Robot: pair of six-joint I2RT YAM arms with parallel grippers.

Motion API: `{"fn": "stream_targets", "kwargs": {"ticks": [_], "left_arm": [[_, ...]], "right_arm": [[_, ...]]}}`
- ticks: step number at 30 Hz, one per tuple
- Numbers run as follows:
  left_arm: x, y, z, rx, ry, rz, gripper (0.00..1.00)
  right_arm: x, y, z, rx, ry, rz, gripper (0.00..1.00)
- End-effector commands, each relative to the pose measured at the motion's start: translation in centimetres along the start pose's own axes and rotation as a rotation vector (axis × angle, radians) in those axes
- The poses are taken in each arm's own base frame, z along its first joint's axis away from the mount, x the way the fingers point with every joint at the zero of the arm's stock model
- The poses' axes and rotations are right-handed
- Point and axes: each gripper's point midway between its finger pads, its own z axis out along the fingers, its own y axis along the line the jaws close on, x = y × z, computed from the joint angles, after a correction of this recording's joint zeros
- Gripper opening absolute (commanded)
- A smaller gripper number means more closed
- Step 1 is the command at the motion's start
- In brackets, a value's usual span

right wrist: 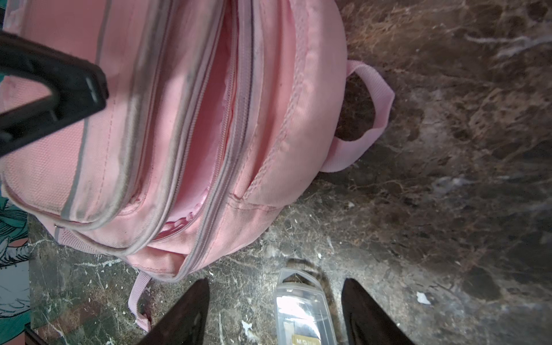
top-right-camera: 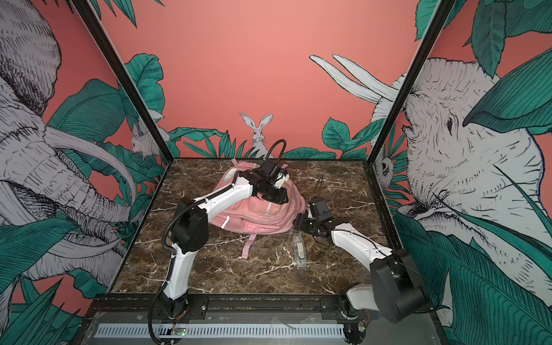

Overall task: Pack the student bag
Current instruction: 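Withdraw the right gripper from the backpack while the left releases the opening edge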

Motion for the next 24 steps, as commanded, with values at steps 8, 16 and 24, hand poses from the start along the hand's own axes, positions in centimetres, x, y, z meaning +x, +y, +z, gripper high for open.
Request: {"fn": "stream_targets", "kwargs": {"ticks": [8,16,24], "left_arm": [[-1.5,0.5,-4.8,-0.047,-0.079,0.018,0.51],[-2.2,3.0,-9.9,-0.095,-0.179,-0.027,0.63],[-0.1,8.3,-12.0,-0.175,-0.201,-0.14,0.67]], "right_arm": [[0.2,-1.0,-1.2,0.034,-0.021,-0.02,0.71],[0.6,-1.5,-1.1,0.044,-0.014,-0.029,0.72],[0.9,-1.8,-1.0,0.051,-0.006,-0.039,0.72]]}}
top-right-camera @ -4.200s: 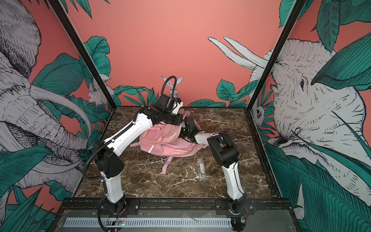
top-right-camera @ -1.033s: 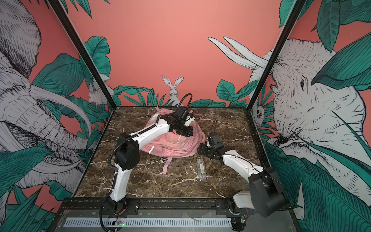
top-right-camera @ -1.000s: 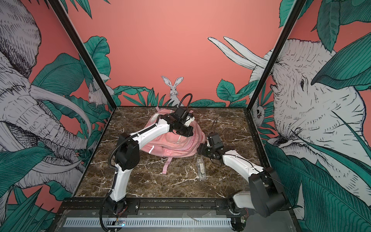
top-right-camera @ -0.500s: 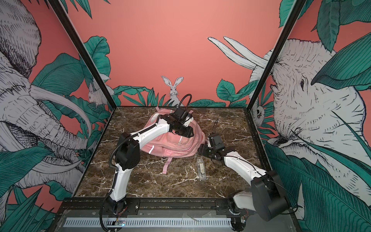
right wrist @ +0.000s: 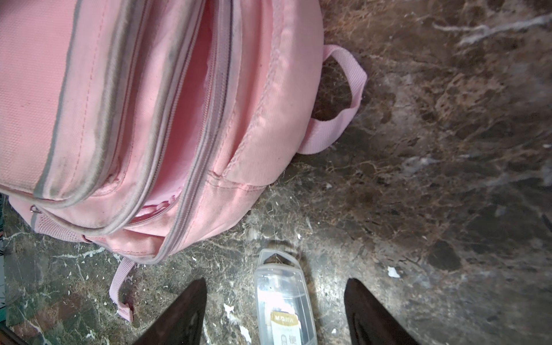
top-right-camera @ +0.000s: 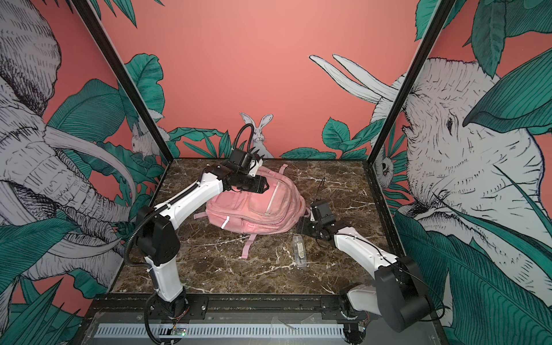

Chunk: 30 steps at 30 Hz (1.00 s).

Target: Pack the student bag

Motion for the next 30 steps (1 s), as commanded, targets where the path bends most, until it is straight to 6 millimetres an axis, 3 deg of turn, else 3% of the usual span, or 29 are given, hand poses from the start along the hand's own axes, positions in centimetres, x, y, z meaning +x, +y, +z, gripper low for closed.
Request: {"fn": "stream_targets", "kwargs": {"ticks": [1,8,12,18,23,30], "left_arm": [[0.8,2.6,-1.0,-0.046,-0.014,-0.061,0.67],[2.8,9.8,-1.6,-0.16,-0.042,-0.237,0.68],[4.1,12.1,-0.8,-0.193,-0.037,-0.292,0.69],[5.9,14.0,1.0,-0.236,0.013,-0.318,0.69],[7.2,14.2,2.4,-0.223,0.054,-0.333,0.68],[8.5,14.1,2.9,-0.21,0.075,-0.345,0.67]], "right_arm": [[-0.1,-0.5,-0.1,0.017,-0.011,-0.013,0.72],[0.2,-0.7,0.0,0.023,-0.002,-0.017,0.72],[0.2,-0.8,0.0,0.026,0.001,-0.015,0.73],[0.3,-0.8,0.0,0.031,0.004,-0.023,0.73],[0.7,-1.3,-0.2,0.049,0.009,-0.031,0.73],[1.0,-1.5,-0.2,0.05,0.01,-0.033,0.73]]}}
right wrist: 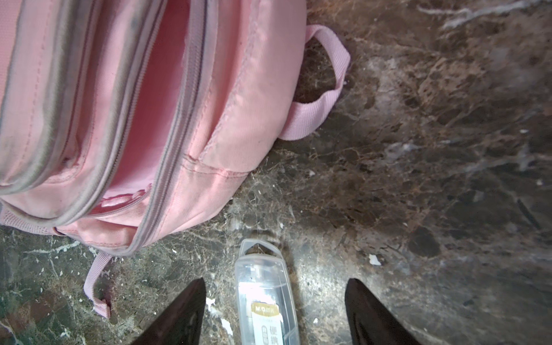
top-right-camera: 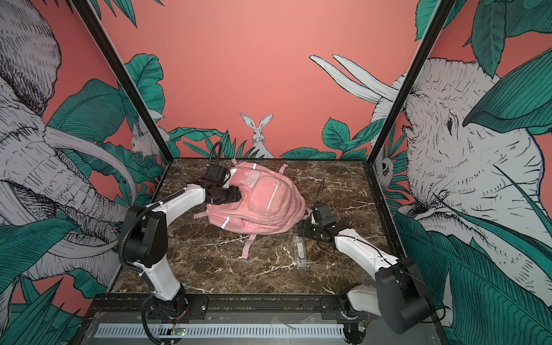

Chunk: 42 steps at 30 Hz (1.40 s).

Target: Pack the student bag

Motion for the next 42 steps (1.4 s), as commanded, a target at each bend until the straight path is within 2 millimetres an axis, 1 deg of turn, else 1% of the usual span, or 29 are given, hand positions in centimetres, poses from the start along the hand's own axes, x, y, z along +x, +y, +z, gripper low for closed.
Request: {"fn": "stream_targets", "kwargs": {"ticks": [1,5,9,11,14,16,18,24,29,30,31,34,38,42], "left_arm": [[2.0,0.7,0.9,-0.007,0.058,-0.027,0.67],[2.7,0.1,1.3,0.023,0.073,-0.037,0.66],[3.2,-0.5,1.4,0.03,0.078,-0.029,0.66],[3.5,-0.7,1.3,0.032,0.082,-0.028,0.66],[4.0,-1.4,1.3,0.052,0.09,-0.024,0.66],[4.4,-1.8,1.3,0.054,0.099,-0.012,0.66],[4.8,-2.2,1.2,0.059,0.102,-0.004,0.66],[5.4,-2.6,0.7,0.087,0.097,-0.018,0.66],[6.3,-3.2,0.7,0.107,0.116,-0.017,0.65],[6.5,-3.2,0.7,0.108,0.12,-0.015,0.65],[6.6,-3.3,0.7,0.108,0.122,-0.016,0.65],[7.2,-3.6,0.7,0.114,0.128,-0.02,0.65],[7.7,-4.0,0.7,0.121,0.133,-0.022,0.65],[8.1,-4.3,0.7,0.124,0.14,-0.019,0.65]], "right_arm": [[0.0,-0.3,-0.2,0.005,-0.007,-0.01,0.73],[0.1,0.3,0.3,-0.019,0.013,-0.012,0.72],[0.4,0.0,0.9,-0.008,0.036,-0.013,0.72],[0.3,0.5,1.0,-0.028,0.039,-0.013,0.72],[0.1,2.3,0.8,-0.086,0.03,-0.044,0.71],[0.0,3.9,0.8,-0.121,0.028,-0.073,0.7],[-0.1,6.0,1.0,-0.156,0.027,-0.106,0.67],[-0.3,11.2,2.3,-0.181,0.025,-0.222,0.6],[-0.2,14.5,4.0,-0.21,0.021,-0.272,0.56],[-0.3,15.2,4.1,-0.222,0.016,-0.277,0.56],[0.1,15.3,5.0,-0.214,0.033,-0.282,0.55],[0.4,16.3,5.9,-0.218,0.047,-0.296,0.54],[0.7,17.0,6.5,-0.223,0.058,-0.31,0.54],[0.7,16.9,6.8,-0.211,0.059,-0.317,0.54]]}}
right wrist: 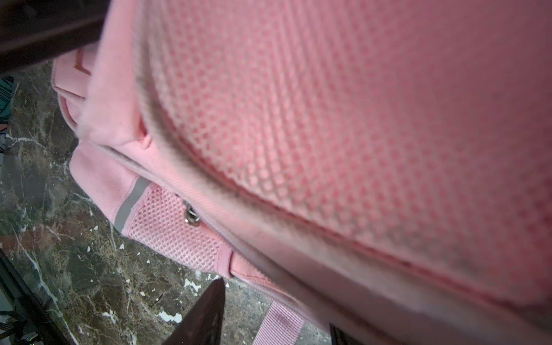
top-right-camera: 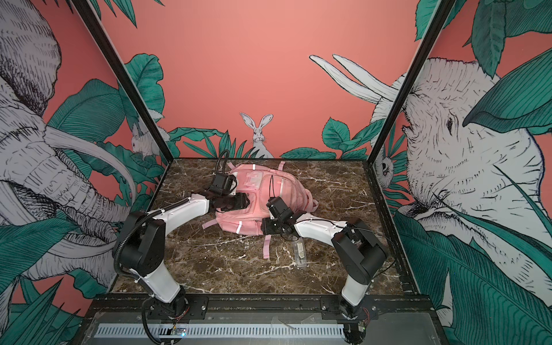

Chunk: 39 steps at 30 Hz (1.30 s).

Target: Pack the student bag

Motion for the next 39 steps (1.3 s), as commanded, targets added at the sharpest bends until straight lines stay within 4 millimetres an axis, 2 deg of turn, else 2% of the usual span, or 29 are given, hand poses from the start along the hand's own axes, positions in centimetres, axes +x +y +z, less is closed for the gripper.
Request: {"fn": "stream_targets", "kwargs": {"ticks": [1,39], "left_arm": [[4.8,-0.1,0.4,0.006,0.155,-0.039,0.65],[5.2,-1.2,-0.4,0.038,0.154,-0.03,0.65]], "right_arm": [[-1.2,0.9,0.1,-0.01,-0.039,-0.025,0.54],[-2.2,1.7,2.4,-0.009,-0.021,-0.048,0.54]]}}
